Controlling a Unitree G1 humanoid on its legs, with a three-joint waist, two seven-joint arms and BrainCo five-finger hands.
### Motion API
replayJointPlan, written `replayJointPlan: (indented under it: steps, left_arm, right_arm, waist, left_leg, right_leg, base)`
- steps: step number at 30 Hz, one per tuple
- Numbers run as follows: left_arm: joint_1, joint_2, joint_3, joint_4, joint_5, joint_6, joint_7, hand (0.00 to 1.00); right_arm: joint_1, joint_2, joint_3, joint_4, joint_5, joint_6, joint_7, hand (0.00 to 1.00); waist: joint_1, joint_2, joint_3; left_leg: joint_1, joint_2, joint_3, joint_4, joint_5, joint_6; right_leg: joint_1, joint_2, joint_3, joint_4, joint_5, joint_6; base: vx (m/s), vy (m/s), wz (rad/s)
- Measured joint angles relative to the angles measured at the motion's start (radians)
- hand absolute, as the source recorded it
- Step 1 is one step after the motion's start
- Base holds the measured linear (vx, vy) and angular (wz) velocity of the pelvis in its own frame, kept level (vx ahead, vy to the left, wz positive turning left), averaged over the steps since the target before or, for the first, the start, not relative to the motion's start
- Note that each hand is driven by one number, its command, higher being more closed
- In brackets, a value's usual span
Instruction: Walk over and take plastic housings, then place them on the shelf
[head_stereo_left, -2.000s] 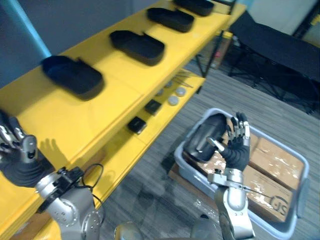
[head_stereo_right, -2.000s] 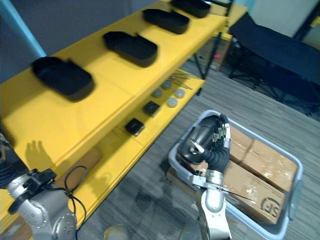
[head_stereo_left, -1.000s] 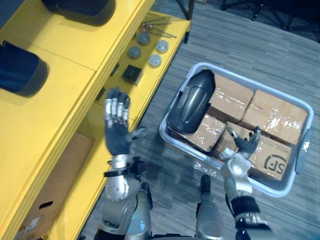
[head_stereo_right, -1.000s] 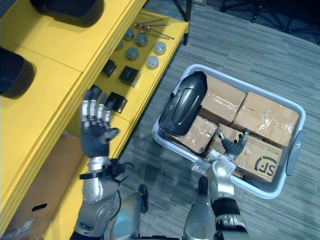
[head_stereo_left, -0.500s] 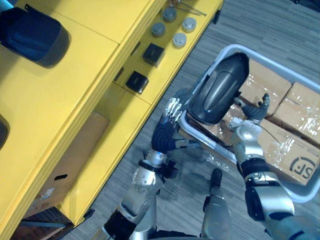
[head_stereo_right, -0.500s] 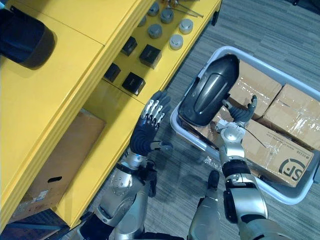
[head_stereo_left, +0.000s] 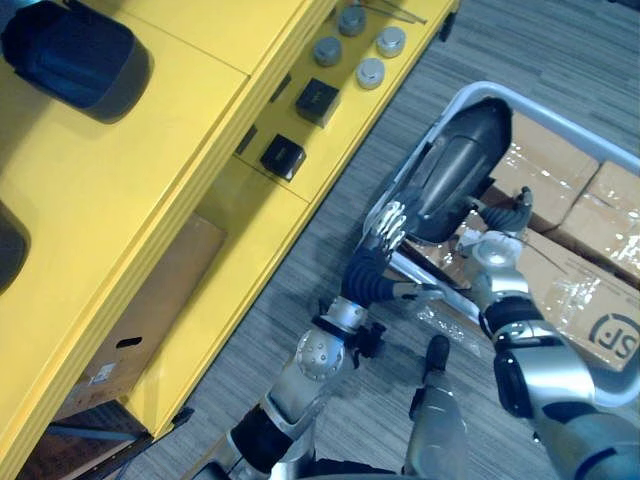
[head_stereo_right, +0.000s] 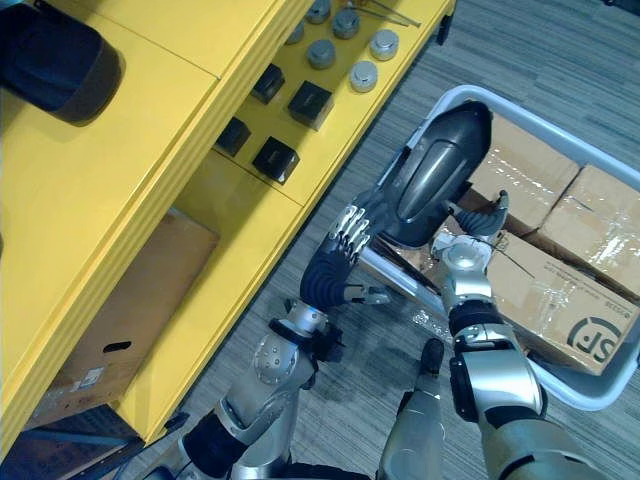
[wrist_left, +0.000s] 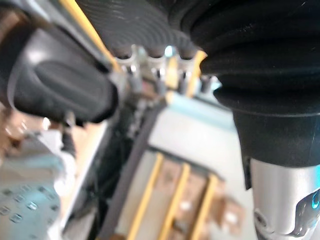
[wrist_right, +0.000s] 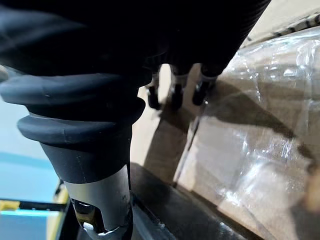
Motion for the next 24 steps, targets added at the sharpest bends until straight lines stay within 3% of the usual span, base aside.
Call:
replayJointPlan:
  steps: [1, 7, 13, 24]
  left_arm:
    - [0.0, -0.008, 0.006, 0.007, -0.021, 0.006, 0.0, 0.0]
    - [0.002, -0.01, 0.027, 0.016, -0.067, 0.008, -0.003, 0.0]
    - [0.002, -0.008, 0.054, 0.043, -0.073, 0.015, -0.002, 0.0]
    - [0.009, -0.007, 0.07, 0.043, -0.075, 0.017, -0.002, 0.0]
  right_arm:
    - [-0.006, -0.012, 0.002, 0.011, 0.024, 0.0, 0.0, 1.0]
    - [-0.029, -0.077, 0.005, 0.055, 0.148, 0.002, 0.033, 1.0]
    - [-0.035, -0.139, -0.002, 0.107, 0.153, 0.039, 0.073, 1.0]
    - [-0.056, -0.151, -0.01, 0.138, 0.143, 0.122, 0.069, 1.0]
  waist:
    - [0.01, 0.001, 0.0]
    - [0.029, 0.019, 0.0]
    - [0.034, 0.02, 0.0]
    - [0.034, 0.022, -0.002]
  left_leg:
    - [-0.001, 0.0, -0.001, -0.007, 0.007, -0.001]
    - [-0.015, -0.01, -0.029, -0.009, 0.026, -0.003]
    - [-0.016, -0.013, -0.046, -0.028, 0.049, -0.009]
    - [0.002, -0.004, -0.045, -0.046, 0.062, -0.015]
  right_leg:
    - [-0.009, -0.001, -0.001, 0.011, -0.003, -0.004]
    - [-0.025, -0.012, -0.029, 0.063, -0.028, -0.011]
    - [-0.032, -0.016, -0.052, 0.082, -0.035, -0.022]
    - [-0.029, -0.012, -0.057, 0.095, -0.038, -0.026]
  base:
    - [-0.06, -0.014, 0.07]
    - [-0.06, 0.009, 0.15]
    - [-0.03, 0.015, 0.06]
    - [0.0, 0.011, 0.01]
